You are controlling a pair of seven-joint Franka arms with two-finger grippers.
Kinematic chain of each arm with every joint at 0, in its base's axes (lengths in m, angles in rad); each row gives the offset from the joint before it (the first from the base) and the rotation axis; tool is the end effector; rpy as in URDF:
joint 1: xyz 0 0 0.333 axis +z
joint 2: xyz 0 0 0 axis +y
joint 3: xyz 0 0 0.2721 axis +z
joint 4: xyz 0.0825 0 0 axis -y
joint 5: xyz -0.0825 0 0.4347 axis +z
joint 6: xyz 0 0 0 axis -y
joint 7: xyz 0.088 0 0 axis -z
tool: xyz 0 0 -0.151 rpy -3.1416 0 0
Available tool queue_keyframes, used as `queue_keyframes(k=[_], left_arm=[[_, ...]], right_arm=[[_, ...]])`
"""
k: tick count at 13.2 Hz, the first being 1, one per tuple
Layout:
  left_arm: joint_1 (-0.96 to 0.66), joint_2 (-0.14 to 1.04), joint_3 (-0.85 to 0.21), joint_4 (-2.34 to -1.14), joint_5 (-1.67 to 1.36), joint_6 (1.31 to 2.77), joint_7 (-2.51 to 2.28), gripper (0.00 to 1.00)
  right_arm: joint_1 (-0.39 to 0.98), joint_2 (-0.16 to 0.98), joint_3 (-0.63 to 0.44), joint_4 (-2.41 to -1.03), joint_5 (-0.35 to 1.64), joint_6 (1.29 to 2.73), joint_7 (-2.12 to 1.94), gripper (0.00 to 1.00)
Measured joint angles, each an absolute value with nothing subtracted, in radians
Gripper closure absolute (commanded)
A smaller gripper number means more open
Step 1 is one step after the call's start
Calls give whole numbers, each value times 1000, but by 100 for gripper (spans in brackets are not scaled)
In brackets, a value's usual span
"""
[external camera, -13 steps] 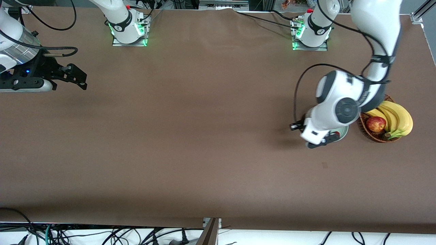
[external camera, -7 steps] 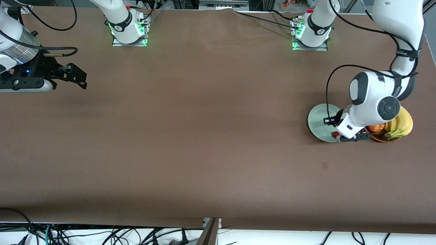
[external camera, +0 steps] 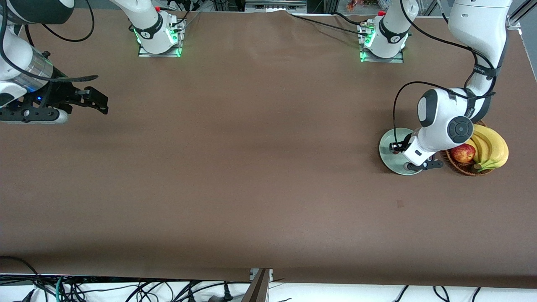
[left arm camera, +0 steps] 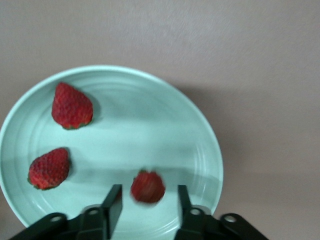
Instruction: Collect all strawberries into plate
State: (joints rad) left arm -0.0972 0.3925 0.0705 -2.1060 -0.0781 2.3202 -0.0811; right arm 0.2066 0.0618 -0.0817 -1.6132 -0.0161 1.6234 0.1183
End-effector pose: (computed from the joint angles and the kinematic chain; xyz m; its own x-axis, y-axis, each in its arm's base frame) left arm 0.5670 -0.0156 0.0908 0.9783 0.1073 -0.1773 0.1100 -0.9939 0.0056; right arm 0.6155 0.0758 0.4811 0.9988 0.0072 -0.0485 0.0085 -0.9996 0.0270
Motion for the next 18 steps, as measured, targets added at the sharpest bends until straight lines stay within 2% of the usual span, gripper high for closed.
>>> queue_keyframes(k=[2,4,11,18], left_arm=[[-99,385,70,-2058,-78,2282,-77,0],[-99,352,70,-1981,-78,2175,-71,0],[-97,123,76,-1787,-78,1775,-13,0],[-95,77,64,-1648,-78,1563,-16,0]], right_arm=[[209,74,-74,-1613,-16,1609,118,0],[211,74,-69,-1611,-16,1589,119,0],[214,74,-64,-1601,-15,1583,117,0],[218,72,-63,-1584,-15,1640,117,0]])
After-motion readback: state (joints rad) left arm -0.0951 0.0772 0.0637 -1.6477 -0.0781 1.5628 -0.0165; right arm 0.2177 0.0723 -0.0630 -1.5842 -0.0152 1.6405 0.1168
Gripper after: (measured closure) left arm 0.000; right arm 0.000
